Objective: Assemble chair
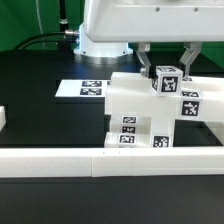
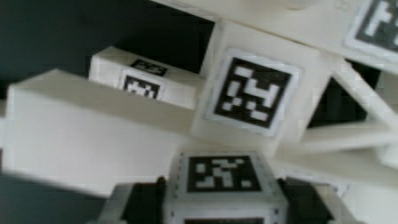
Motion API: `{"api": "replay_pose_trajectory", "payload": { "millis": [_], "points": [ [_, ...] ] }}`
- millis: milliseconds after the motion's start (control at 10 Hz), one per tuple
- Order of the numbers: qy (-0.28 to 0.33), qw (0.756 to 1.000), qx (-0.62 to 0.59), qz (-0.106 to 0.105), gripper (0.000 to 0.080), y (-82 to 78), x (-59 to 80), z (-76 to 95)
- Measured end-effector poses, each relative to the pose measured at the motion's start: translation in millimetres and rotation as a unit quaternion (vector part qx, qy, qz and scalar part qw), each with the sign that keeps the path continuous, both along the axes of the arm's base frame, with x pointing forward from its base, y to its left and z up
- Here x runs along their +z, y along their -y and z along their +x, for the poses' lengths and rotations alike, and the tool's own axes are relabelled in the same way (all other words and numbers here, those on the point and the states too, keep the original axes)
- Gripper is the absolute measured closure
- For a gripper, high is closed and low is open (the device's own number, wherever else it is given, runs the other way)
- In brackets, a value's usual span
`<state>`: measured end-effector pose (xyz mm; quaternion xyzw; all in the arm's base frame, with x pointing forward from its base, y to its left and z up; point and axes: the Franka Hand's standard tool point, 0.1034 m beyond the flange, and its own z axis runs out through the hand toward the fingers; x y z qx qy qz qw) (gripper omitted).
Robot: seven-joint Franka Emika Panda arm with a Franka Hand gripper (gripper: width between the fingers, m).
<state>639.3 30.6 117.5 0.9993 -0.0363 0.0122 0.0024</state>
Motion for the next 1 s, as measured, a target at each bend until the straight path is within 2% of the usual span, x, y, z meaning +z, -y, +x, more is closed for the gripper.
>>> {"api": "replay_pose_trajectory", "payload": {
  "millis": [200, 500, 700, 1000],
  "points": [
    [0.009, 0.993, -0.117, 0.008, 0.0515, 0.0, 0.1, 0.0],
    [0.015, 0.964, -0.263, 0.021, 0.0515, -0.8, 0.1, 1.7],
    [0.018, 0.941, -0.337, 0.025, 0.0515, -1.5, 0.2, 2.7],
    [0.017, 0.889, -0.456, 0.041, 0.0515, -4.0, 0.2, 3.6]
  ]
}}
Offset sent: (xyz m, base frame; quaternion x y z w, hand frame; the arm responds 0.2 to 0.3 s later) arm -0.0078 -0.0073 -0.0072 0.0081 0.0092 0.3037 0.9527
